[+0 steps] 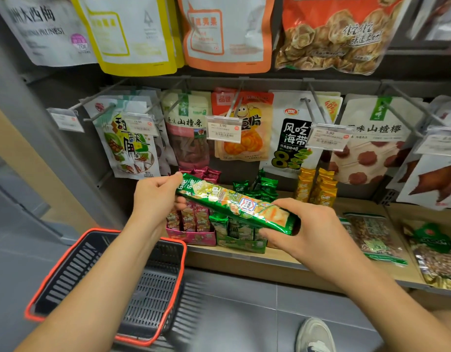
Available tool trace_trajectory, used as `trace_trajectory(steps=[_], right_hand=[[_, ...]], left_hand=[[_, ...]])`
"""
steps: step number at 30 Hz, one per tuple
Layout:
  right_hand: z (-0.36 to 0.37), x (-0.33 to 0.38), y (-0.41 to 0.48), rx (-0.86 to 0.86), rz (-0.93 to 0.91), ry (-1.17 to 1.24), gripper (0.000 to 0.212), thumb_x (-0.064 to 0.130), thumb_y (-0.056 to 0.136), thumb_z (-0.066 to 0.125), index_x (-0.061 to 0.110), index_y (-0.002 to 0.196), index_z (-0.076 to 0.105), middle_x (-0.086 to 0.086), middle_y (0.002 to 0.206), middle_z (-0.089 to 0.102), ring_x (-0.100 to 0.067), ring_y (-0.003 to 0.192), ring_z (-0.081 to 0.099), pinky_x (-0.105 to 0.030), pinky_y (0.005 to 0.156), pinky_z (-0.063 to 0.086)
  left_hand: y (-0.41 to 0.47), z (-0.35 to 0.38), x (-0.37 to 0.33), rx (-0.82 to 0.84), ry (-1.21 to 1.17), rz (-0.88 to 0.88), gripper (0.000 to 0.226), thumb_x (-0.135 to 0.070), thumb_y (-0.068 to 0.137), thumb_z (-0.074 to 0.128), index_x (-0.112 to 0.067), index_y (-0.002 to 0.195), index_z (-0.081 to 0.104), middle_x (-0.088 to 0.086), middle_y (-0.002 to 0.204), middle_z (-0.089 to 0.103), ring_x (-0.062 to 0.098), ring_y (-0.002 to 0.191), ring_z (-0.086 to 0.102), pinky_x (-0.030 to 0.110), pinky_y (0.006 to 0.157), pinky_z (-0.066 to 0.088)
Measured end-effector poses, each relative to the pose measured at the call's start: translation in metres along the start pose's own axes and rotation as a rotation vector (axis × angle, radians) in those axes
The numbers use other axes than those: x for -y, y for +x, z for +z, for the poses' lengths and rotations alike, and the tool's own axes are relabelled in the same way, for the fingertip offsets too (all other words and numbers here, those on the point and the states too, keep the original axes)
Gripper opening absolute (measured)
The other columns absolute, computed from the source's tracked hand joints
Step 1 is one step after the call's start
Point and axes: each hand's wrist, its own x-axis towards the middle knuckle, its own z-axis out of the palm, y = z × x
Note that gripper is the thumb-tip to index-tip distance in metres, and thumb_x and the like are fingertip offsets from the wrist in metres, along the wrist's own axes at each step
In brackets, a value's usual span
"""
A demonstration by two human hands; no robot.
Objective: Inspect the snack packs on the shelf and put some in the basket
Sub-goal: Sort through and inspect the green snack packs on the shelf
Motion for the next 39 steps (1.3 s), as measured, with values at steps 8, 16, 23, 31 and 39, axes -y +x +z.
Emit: trace_trajectory(steps=[8, 16, 23, 31, 39], right_hand=[[0.000, 0.006, 0.000, -0.111, 0.127, 0.161, 0.072, 0.067, 0.056, 0.065, 0.023, 0.113, 0.068, 0.026, 0.082, 0.060, 0.006, 0.065, 0.059, -0.009, 0.064, 0.050], [0.007, 0.009, 0.001, -0.282, 0.181, 0.691, 0.046, 0.034, 0.055, 0.080, 0.035, 0.099, 0.066, 0.016, 0.084, 0.074, -0.001, 0.077, 0.068, -0.015, 0.069, 0.055], [0.000, 0.008, -0.003, -0.262, 0.052, 0.252, 0.049, 0.038, 0.064, 0.075, 0.011, 0.105, 0.075, 0.010, 0.084, 0.072, -0.004, 0.072, 0.068, -0.020, 0.064, 0.057], [-0.001, -0.006, -0.001, -0.064, 0.118, 0.022, 0.013, 0.022, 0.078, 0.080, 0.013, 0.085, 0.074, 0.009, 0.069, 0.064, -0.001, 0.054, 0.050, -0.017, 0.050, 0.040], [-0.010, -0.002, 0.007, 0.286, -0.076, -0.265, 0.018, 0.030, 0.098, 0.052, 0.019, 0.095, 0.067, 0.000, 0.086, 0.068, -0.022, 0.084, 0.063, -0.031, 0.073, 0.047]], left_hand=[[0.010, 0.001, 0.011, -0.006, -0.059, -0.091, 0.014, -0.020, 0.091, 0.068, -0.008, 0.085, 0.065, 0.011, 0.077, 0.063, 0.006, 0.040, 0.057, 0.018, 0.042, 0.048], [0.011, 0.002, 0.013, -0.014, -0.101, -0.140, 0.013, -0.020, 0.091, 0.068, -0.009, 0.086, 0.061, 0.011, 0.077, 0.064, 0.007, 0.040, 0.059, 0.018, 0.041, 0.048], [0.008, -0.003, 0.008, 0.076, -0.059, -0.206, 0.014, -0.024, 0.093, 0.065, -0.010, 0.095, 0.062, 0.005, 0.069, 0.069, 0.010, 0.043, 0.062, 0.025, 0.048, 0.053], [-0.004, -0.010, -0.013, 0.388, -0.102, -0.103, 0.054, -0.034, 0.062, 0.082, -0.010, 0.104, 0.059, 0.003, 0.078, 0.071, 0.011, 0.045, 0.054, 0.017, 0.037, 0.041], [0.000, -0.019, -0.018, 0.403, -0.105, -0.017, 0.041, -0.030, 0.064, 0.080, -0.010, 0.095, 0.064, 0.004, 0.069, 0.070, 0.010, 0.048, 0.057, 0.017, 0.045, 0.049]])
